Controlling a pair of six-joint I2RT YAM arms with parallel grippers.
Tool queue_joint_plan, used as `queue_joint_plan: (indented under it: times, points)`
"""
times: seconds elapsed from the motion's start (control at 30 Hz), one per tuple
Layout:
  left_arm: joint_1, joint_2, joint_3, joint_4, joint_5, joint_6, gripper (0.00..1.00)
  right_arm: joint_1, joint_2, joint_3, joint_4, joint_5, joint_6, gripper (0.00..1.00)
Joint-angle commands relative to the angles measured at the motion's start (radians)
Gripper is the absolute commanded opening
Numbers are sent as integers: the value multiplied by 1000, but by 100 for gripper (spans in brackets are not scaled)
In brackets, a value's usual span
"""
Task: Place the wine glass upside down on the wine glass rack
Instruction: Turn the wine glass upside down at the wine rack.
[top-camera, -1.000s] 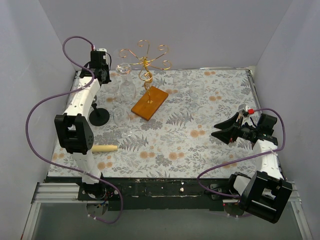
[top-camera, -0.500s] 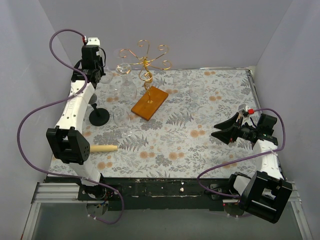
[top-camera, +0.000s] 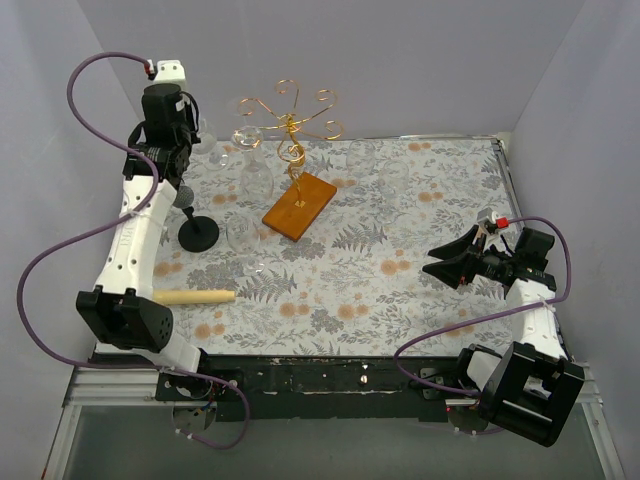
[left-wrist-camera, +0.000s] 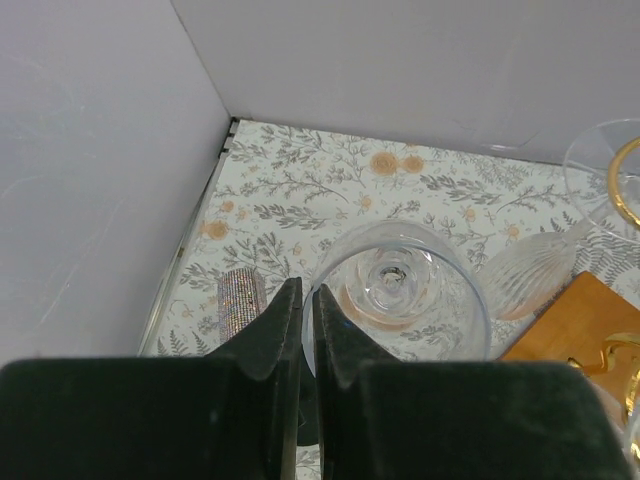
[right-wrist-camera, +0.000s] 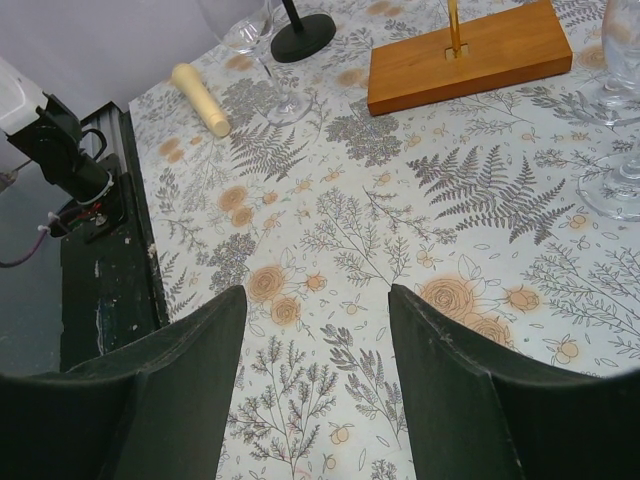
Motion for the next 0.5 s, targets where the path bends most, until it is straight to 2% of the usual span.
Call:
queue_joint_plan:
  times: [0.0, 0.47]
  points:
    - [-6, -113, 14, 85, -20, 4, 0, -6, -12, 35, 0, -9, -18, 67]
    - [-6, -196, 25, 83, -25, 1, 0, -9, -1, 32, 3, -2, -18, 67]
